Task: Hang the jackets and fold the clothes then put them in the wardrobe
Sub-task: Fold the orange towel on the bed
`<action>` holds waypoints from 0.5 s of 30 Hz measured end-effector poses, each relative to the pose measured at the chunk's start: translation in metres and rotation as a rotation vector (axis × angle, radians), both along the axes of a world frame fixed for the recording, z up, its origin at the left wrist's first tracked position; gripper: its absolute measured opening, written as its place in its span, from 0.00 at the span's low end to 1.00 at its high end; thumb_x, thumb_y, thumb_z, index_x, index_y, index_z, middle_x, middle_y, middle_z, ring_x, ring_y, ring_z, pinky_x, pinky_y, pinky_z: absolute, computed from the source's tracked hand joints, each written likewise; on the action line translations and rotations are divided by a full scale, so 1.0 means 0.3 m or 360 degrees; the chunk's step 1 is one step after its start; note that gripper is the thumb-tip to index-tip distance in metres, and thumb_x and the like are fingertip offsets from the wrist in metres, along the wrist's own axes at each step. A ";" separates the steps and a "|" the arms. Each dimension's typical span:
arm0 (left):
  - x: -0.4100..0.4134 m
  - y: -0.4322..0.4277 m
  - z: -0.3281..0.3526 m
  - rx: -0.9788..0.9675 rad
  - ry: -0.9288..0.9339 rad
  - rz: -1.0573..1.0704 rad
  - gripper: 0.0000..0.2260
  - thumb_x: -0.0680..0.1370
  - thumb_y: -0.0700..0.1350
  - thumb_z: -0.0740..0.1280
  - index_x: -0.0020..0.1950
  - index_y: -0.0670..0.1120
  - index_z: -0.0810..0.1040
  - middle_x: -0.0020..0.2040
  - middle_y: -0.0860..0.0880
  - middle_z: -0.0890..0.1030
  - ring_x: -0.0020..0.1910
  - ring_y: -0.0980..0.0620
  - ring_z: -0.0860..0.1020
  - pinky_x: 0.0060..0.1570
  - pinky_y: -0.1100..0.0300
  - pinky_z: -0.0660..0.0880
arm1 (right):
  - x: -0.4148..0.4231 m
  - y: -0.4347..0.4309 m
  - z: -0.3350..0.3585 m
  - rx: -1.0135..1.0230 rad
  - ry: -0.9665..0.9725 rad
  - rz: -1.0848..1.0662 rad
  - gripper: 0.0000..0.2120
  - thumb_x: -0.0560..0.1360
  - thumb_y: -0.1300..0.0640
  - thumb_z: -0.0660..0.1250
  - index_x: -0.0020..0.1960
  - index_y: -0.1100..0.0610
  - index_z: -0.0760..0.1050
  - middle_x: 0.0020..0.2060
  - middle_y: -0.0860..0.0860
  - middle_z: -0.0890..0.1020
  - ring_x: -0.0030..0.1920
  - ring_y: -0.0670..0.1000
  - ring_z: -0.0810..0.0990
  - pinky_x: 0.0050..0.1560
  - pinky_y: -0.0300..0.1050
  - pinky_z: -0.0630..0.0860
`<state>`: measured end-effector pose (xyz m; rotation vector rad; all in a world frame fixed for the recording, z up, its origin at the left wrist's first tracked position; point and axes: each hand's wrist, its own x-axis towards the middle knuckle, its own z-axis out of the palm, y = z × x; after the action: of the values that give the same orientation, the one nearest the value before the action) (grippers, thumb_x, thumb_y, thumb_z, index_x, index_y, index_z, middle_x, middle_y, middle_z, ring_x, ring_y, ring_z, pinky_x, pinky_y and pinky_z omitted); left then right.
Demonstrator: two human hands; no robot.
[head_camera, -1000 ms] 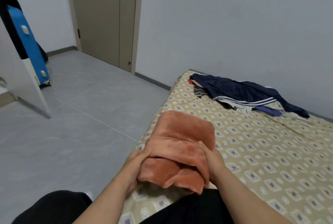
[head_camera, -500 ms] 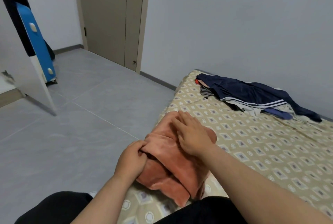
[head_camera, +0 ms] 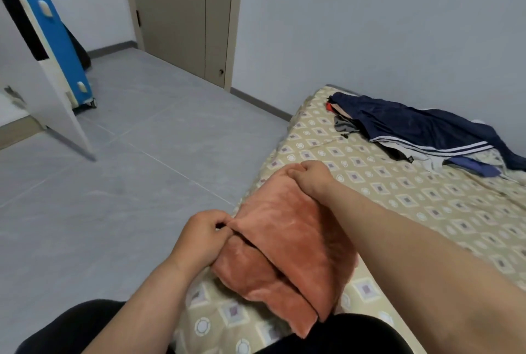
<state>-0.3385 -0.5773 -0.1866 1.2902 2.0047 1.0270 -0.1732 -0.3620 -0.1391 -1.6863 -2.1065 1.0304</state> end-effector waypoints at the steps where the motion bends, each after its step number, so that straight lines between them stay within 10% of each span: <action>1: -0.019 0.005 0.016 -0.0002 0.0065 -0.0022 0.14 0.73 0.40 0.73 0.32 0.57 0.78 0.34 0.56 0.82 0.37 0.62 0.79 0.37 0.70 0.71 | 0.007 0.004 0.003 0.0004 0.0052 -0.0066 0.09 0.77 0.51 0.70 0.50 0.57 0.80 0.44 0.48 0.82 0.52 0.54 0.80 0.52 0.41 0.70; 8: -0.133 -0.085 0.034 -0.0158 0.0101 0.0233 0.14 0.77 0.40 0.70 0.32 0.49 0.75 0.31 0.50 0.79 0.35 0.48 0.77 0.37 0.56 0.73 | 0.105 0.004 0.053 0.0091 0.0021 -0.0419 0.18 0.81 0.50 0.62 0.63 0.61 0.78 0.60 0.58 0.81 0.61 0.60 0.78 0.57 0.43 0.69; 15: 0.107 -0.017 0.072 -0.0246 -0.1569 0.0279 0.17 0.77 0.60 0.68 0.61 0.51 0.80 0.53 0.47 0.85 0.54 0.47 0.84 0.50 0.52 0.81 | 0.113 -0.229 0.052 0.0254 -0.0507 0.0120 0.32 0.78 0.38 0.57 0.78 0.49 0.57 0.72 0.60 0.67 0.69 0.64 0.70 0.69 0.59 0.68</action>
<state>-0.3064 -0.5825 -0.1650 0.3641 1.3765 1.2259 -0.1393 -0.4307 -0.1234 -1.8007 -2.3902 0.6231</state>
